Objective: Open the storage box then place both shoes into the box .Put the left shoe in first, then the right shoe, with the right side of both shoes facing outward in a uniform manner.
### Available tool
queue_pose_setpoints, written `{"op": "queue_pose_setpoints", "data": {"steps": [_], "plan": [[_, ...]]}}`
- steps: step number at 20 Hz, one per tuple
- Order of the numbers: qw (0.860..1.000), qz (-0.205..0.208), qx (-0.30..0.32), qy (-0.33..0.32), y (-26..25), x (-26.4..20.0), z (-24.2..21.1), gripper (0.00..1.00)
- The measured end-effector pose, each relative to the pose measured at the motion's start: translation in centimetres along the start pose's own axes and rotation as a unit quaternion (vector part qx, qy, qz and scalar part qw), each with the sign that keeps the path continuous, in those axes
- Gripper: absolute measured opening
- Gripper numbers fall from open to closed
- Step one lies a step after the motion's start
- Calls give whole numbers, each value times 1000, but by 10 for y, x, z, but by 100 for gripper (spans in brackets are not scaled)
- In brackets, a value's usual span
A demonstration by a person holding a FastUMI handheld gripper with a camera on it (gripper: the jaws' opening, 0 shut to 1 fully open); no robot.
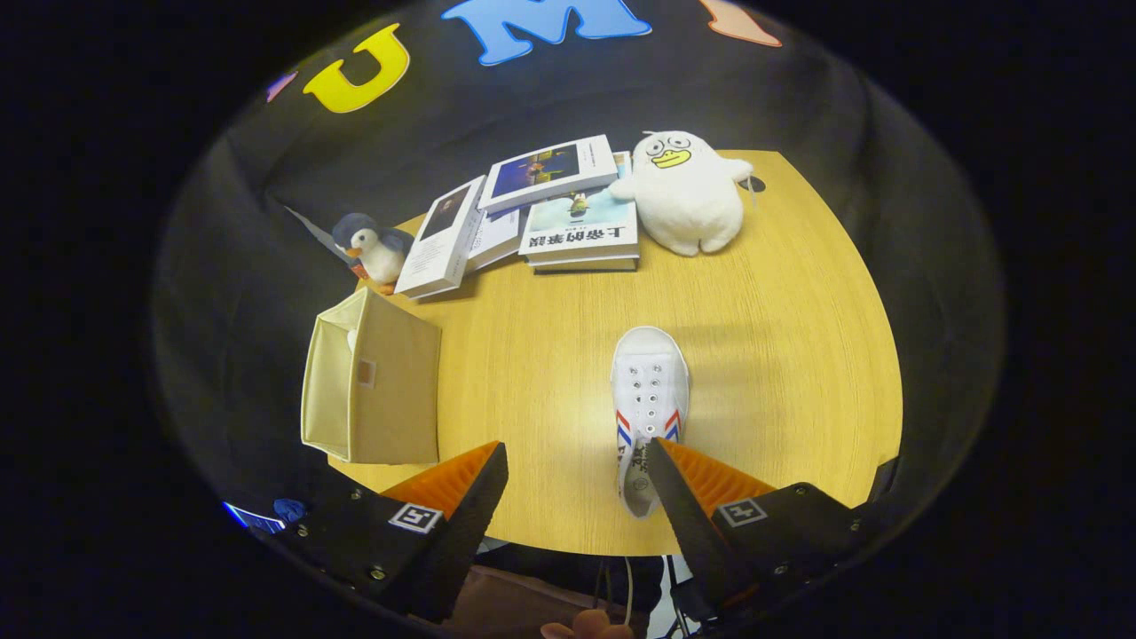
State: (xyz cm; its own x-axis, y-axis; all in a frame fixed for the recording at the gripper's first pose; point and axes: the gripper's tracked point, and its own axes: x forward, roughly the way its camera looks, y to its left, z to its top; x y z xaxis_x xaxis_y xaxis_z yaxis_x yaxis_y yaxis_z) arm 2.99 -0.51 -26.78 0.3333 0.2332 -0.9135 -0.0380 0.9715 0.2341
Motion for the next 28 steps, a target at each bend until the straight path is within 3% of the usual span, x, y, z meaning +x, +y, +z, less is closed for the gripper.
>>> {"op": "queue_pose_setpoints", "data": {"steps": [9,16,18,20,21,24,28], "plan": [[997,-41,39,57,-68,67,-31,97],[994,-60,14,91,-95,116,-45,93],[992,-75,18,104,-104,127,-51,84],[993,-49,21,103,-91,134,-51,70],[992,-61,14,107,-95,143,-57,45],[991,-79,20,108,-98,131,-50,3],[989,-41,51,130,-81,123,-58,0]]}}
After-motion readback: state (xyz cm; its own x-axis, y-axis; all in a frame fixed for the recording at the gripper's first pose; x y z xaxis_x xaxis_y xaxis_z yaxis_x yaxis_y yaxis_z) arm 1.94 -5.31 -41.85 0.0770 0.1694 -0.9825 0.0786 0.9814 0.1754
